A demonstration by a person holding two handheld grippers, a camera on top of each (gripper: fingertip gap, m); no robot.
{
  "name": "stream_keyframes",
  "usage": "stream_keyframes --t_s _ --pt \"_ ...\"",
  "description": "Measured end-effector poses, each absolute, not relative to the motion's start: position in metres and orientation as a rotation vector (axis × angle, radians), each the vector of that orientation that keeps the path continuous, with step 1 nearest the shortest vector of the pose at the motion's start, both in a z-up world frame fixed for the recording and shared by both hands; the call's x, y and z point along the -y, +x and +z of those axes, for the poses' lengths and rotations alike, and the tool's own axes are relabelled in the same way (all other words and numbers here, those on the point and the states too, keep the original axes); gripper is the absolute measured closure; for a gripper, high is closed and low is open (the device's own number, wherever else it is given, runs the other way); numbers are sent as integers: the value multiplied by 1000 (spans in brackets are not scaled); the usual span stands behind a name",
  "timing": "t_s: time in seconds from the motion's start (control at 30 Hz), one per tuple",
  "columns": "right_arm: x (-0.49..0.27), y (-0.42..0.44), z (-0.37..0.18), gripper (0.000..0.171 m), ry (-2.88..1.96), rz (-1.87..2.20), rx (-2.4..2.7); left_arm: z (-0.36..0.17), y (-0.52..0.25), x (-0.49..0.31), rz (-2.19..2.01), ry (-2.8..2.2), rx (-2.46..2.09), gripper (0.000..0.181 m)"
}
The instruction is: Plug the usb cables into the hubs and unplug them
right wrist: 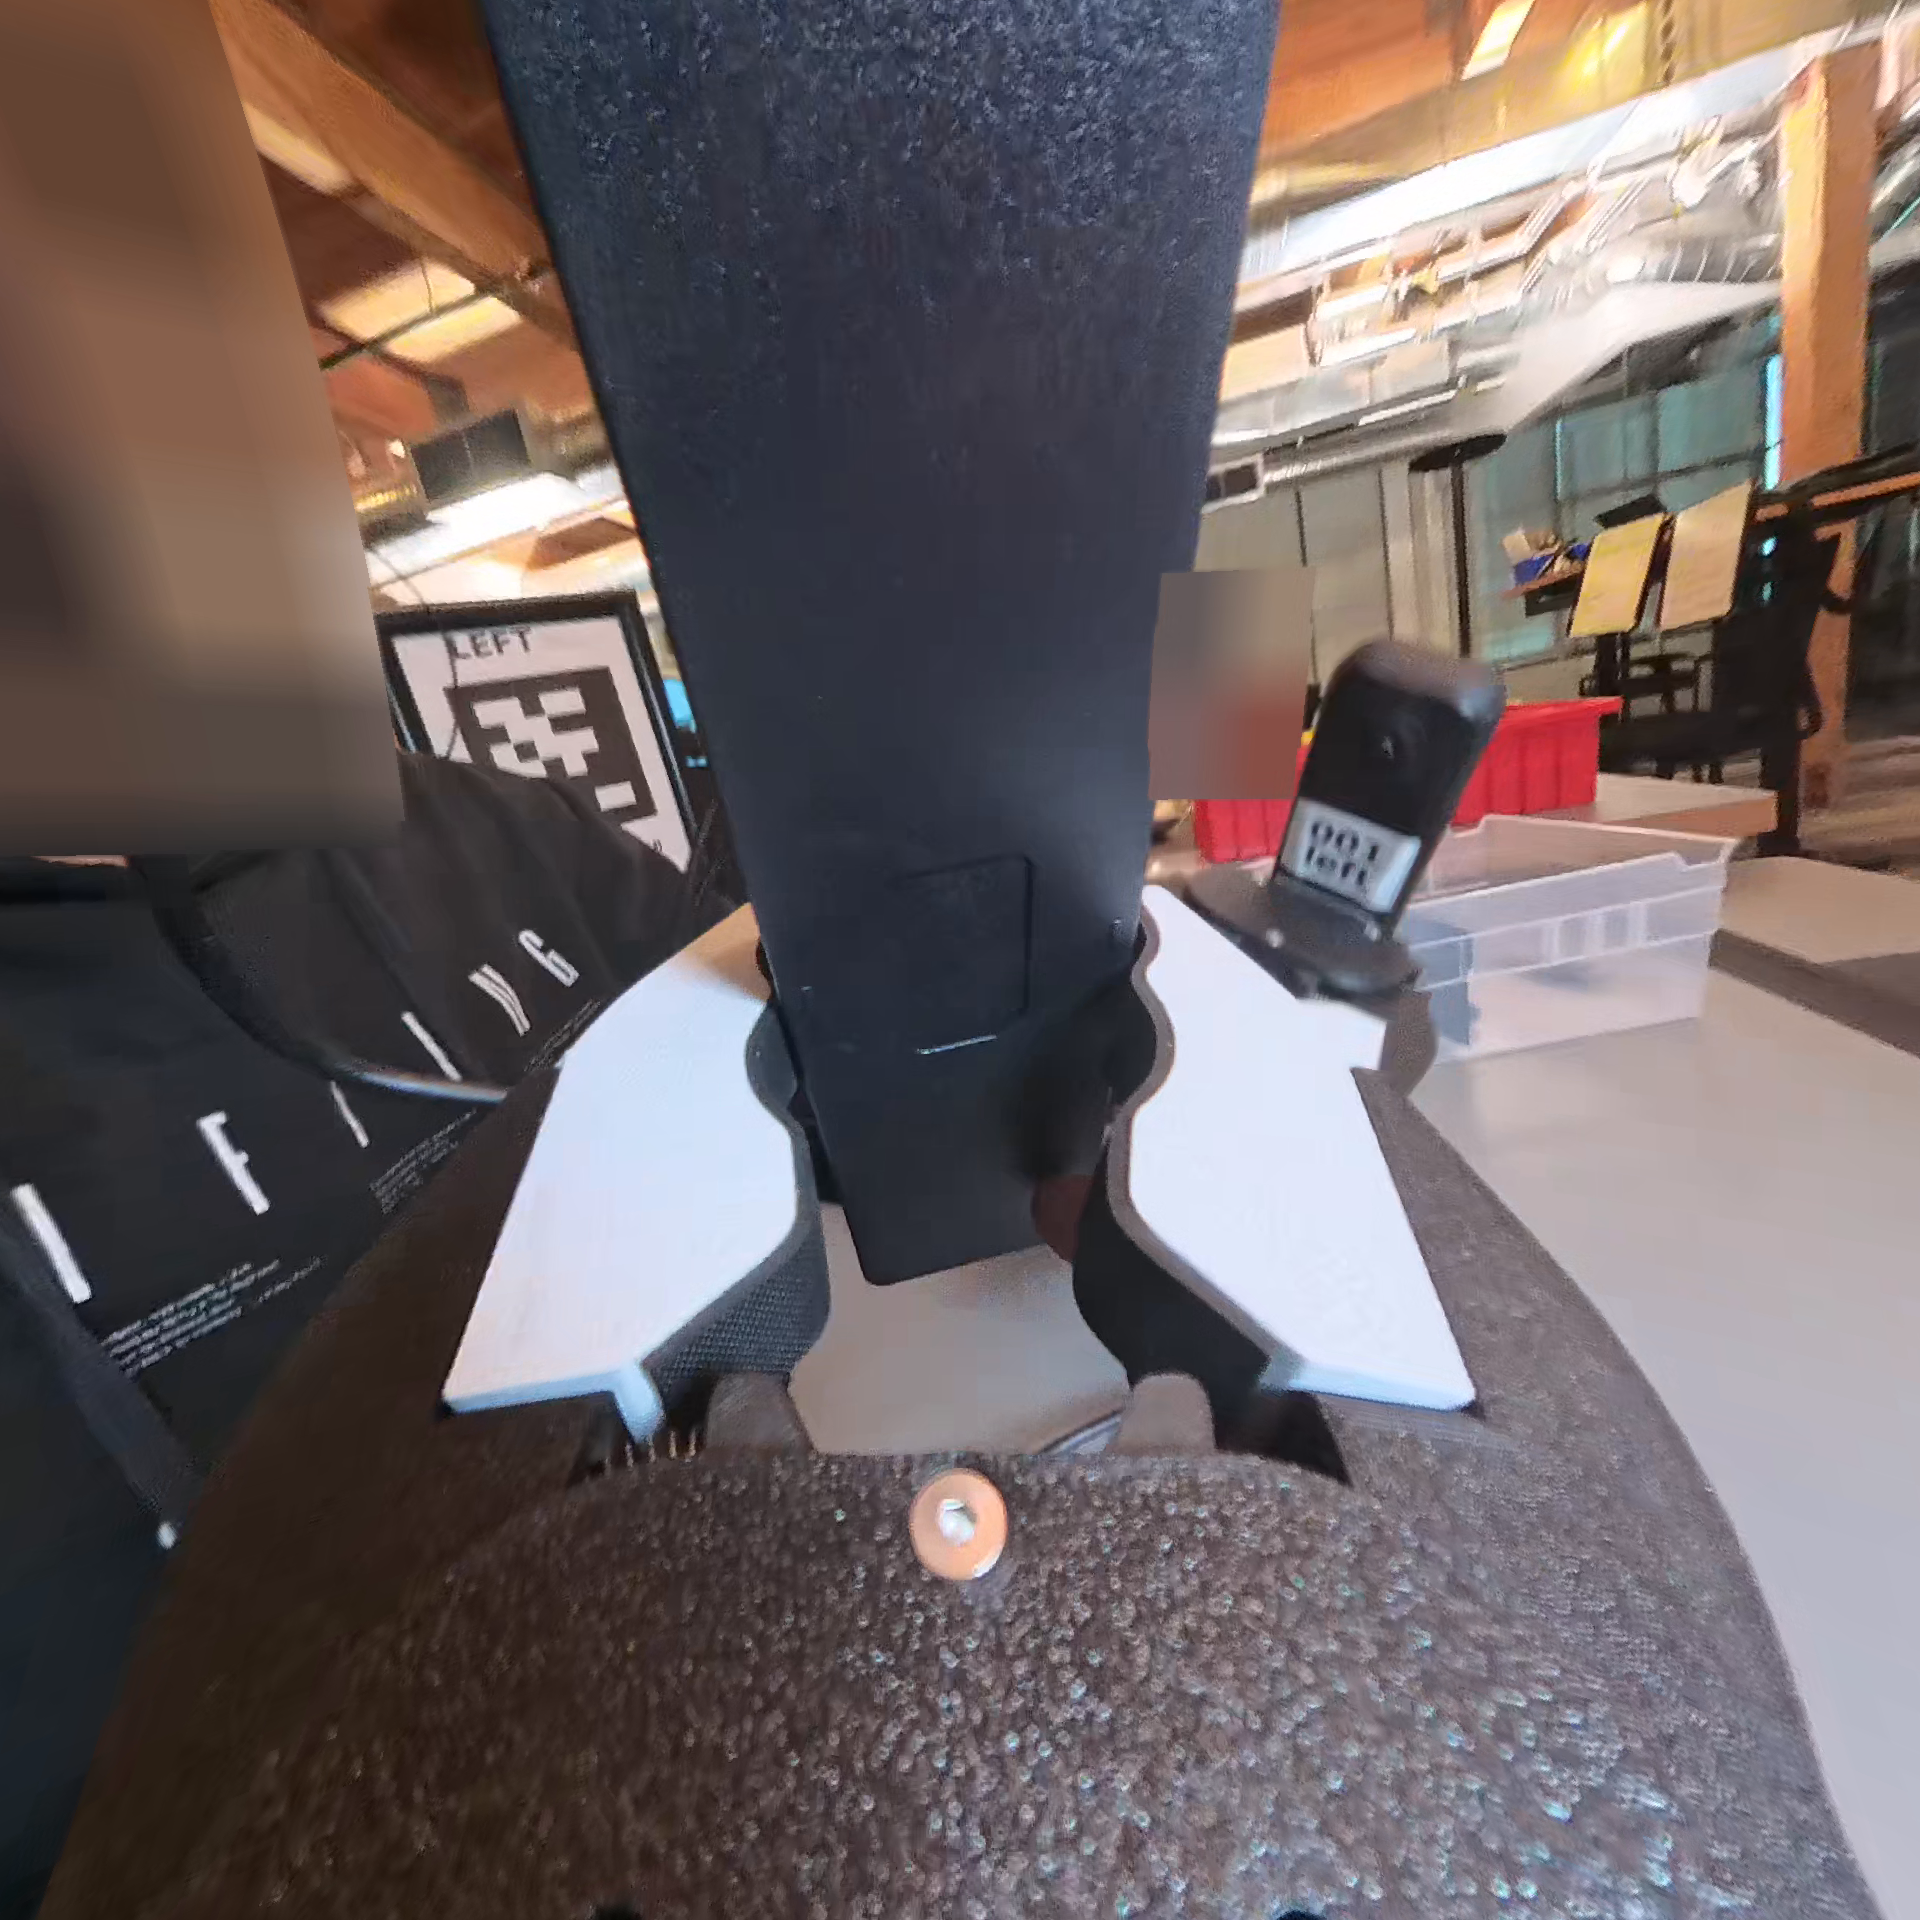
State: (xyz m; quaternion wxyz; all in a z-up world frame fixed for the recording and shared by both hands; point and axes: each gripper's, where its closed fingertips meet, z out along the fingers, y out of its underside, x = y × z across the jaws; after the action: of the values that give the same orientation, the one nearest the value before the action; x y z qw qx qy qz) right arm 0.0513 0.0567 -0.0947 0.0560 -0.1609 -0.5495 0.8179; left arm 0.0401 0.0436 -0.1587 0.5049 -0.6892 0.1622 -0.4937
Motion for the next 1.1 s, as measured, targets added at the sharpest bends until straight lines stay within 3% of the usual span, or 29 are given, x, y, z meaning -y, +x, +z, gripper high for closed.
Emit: stream_keyframes --t_s 0.3,0.47,0.57,0.77,0.87,0.97,1.1 --pt "-57 48 -96 113 -533 2340 1731 -150 76 -64 -1251 -1588 -350 132" --pt "-106 15 -99 105 -930 1998 1611 -140 27 -79 -1112 -1535 -113 149" --pt "-141 5 -105 113 -1120 1821 1482 -146 1 -82 -943 -1581 -48 150" --pt "-127 11 -107 92 -1210 2201 1538 -138 14 -77 -817 -1598 -192 151" --pt "-126 16 -96 104 -1135 2262 1507 -149 26 -70 -791 -1681 -274 151" --pt "-113 19 -91 143 -1078 2148 1637 -162 35 -70 -742 -1749 -283 151" --pt "-114 20 -60 143 -943 1686 1857 -155 13 -70 -581 -1718 -156 142"
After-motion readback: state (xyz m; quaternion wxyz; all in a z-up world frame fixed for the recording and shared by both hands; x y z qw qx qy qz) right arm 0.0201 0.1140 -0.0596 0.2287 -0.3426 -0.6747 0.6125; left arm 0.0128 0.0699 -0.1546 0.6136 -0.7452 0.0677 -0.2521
